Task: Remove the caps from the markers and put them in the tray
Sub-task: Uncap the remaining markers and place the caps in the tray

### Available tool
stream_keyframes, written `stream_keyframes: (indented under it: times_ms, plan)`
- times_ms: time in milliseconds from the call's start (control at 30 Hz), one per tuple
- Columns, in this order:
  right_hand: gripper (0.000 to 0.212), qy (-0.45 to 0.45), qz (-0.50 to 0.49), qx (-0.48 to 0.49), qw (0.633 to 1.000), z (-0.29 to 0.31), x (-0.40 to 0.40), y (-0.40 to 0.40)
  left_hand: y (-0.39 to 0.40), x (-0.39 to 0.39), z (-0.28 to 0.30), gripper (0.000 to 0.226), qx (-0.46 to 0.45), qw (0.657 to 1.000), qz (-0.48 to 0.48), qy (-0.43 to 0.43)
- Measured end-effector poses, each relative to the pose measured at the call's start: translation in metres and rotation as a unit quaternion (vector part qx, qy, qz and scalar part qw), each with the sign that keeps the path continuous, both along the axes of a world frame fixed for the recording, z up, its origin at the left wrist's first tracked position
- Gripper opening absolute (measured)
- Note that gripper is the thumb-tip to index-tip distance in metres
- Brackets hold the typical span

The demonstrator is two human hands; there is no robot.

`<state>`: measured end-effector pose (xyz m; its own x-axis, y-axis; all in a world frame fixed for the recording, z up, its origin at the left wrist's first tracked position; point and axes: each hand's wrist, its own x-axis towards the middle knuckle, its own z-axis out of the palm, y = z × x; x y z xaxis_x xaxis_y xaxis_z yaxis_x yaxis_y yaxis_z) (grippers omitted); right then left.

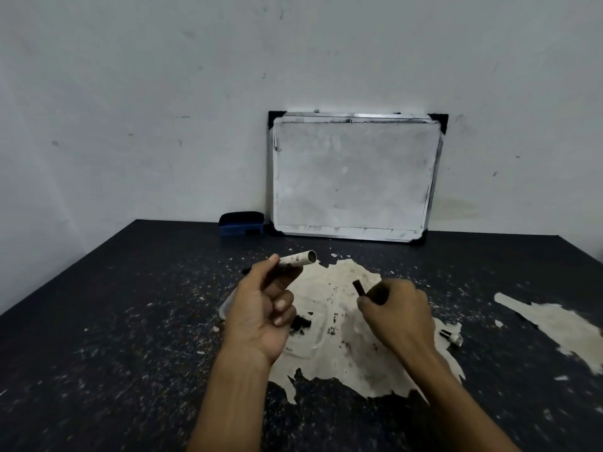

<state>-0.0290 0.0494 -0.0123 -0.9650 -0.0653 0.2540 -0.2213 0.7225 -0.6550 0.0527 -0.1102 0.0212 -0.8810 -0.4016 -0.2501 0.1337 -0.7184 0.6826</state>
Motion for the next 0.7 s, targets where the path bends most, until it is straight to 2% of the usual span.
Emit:
stream_keyframes:
  times_ms: [67, 167, 300, 400, 533, 700]
  plan:
    - [0.008, 0.074, 0.043, -0.063, 0.994, 0.022, 0.012, 0.003, 0.002, -0.001, 0.000, 0.017, 0.037, 0.999, -0.011, 0.007]
    - [0.007, 0.192, 0.122, -0.138, 0.964, 0.054, 0.036, 0.005, 0.006, -0.005, 0.000, 0.018, 0.056, 0.998, -0.024, 0.016]
    - [0.011, 0.316, 0.159, -0.107, 0.929, 0.070, 0.053, 0.002, 0.011, -0.006, 0.002, 0.018, 0.055, 0.998, -0.025, 0.008]
    - [0.011, 0.340, 0.153, -0.069, 0.925, 0.068, 0.050, 0.001, 0.014, -0.006, 0.003, 0.017, 0.053, 0.998, -0.025, 0.007]
    - [0.011, 0.325, 0.142, -0.037, 0.934, 0.067, 0.048, 0.005, 0.014, -0.003, 0.004, 0.015, 0.031, 0.999, -0.024, 0.006]
    - [0.012, 0.317, 0.143, 0.053, 0.936, 0.075, 0.046, 0.011, 0.012, -0.006, 0.001, 0.014, -0.065, 0.998, 0.002, -0.017]
